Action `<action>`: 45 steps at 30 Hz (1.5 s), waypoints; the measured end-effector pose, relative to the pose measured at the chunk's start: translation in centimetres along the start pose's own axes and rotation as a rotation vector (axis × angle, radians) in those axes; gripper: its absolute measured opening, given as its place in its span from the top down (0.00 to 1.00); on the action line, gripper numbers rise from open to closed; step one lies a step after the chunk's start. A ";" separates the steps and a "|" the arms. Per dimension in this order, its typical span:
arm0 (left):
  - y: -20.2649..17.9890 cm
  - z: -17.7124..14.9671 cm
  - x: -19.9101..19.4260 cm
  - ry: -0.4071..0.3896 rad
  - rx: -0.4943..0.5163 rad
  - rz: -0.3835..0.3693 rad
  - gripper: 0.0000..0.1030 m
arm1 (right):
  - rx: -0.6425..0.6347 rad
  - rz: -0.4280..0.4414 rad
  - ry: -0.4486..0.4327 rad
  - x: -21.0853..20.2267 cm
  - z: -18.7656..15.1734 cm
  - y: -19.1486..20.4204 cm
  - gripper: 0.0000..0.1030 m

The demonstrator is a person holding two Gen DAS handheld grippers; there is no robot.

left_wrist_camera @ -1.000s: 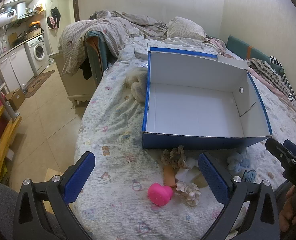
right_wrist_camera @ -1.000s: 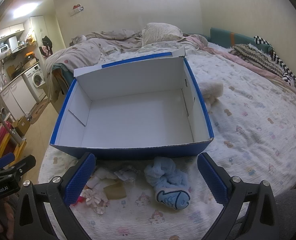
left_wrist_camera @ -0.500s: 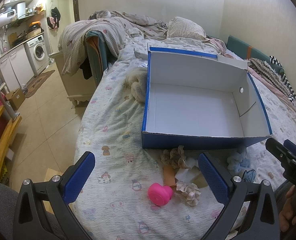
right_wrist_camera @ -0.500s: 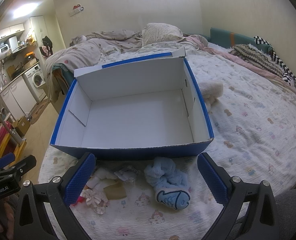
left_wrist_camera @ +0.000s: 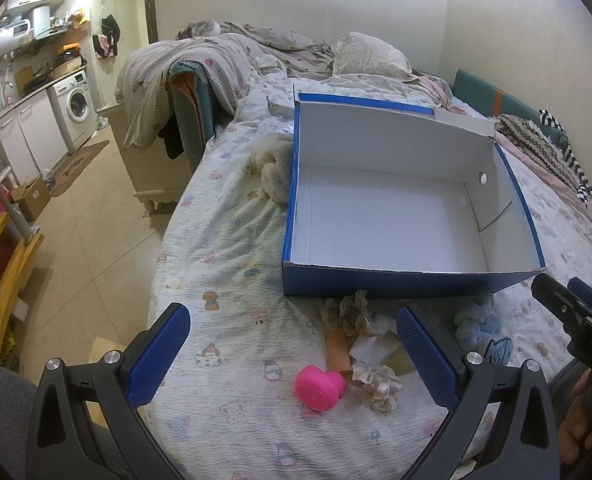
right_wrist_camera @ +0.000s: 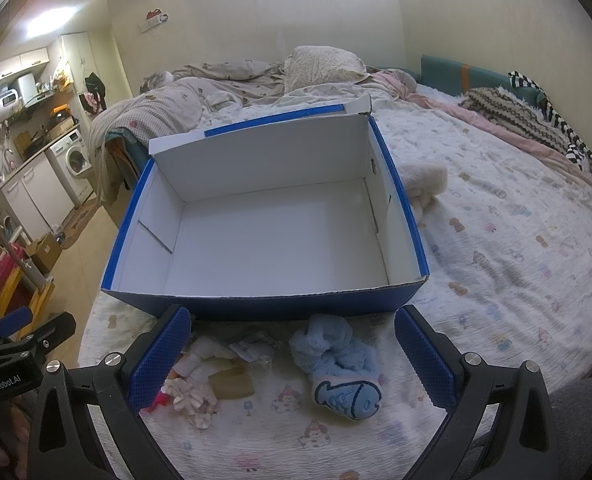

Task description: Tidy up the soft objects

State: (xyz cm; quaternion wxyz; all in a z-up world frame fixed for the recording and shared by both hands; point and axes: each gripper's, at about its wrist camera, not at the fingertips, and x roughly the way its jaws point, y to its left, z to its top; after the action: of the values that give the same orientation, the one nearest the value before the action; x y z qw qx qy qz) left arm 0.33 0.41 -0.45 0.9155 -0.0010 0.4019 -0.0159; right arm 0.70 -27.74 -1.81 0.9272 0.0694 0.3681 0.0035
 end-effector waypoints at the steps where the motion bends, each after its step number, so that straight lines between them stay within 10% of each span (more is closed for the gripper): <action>1: 0.0 0.0 0.0 0.000 0.000 -0.001 0.00 | 0.000 0.000 -0.001 0.0 0.0 0.0 0.00; 45: 0.0 -0.1 -0.2 -0.009 -0.015 -0.012 0.00 | -0.012 0.029 0.002 -0.3 0.2 0.2 0.00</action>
State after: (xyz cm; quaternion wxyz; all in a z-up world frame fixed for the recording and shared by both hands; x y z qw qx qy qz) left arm 0.16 0.41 -0.38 0.9172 -0.0104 0.3979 -0.0183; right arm 0.65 -27.58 -1.47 0.9271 0.0694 0.3679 0.0192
